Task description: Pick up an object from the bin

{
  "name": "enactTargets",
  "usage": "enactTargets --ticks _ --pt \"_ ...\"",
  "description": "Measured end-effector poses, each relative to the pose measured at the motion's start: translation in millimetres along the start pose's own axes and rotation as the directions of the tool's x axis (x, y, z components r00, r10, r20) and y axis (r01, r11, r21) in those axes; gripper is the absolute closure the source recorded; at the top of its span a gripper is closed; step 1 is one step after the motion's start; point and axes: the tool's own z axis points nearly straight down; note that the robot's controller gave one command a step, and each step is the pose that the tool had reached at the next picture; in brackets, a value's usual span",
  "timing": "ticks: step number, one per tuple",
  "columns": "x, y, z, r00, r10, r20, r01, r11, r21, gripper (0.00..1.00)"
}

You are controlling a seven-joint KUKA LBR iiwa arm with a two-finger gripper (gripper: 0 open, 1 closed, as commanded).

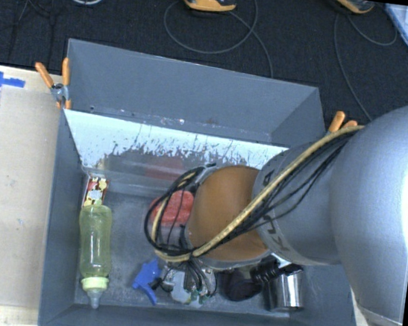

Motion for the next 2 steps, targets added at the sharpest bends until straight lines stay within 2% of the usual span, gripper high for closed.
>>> enactTargets --ticks 2 --pt "-0.1 -0.1 0.0 1.000 0.002 0.000 -0.002 1.000 0.000 1.00"
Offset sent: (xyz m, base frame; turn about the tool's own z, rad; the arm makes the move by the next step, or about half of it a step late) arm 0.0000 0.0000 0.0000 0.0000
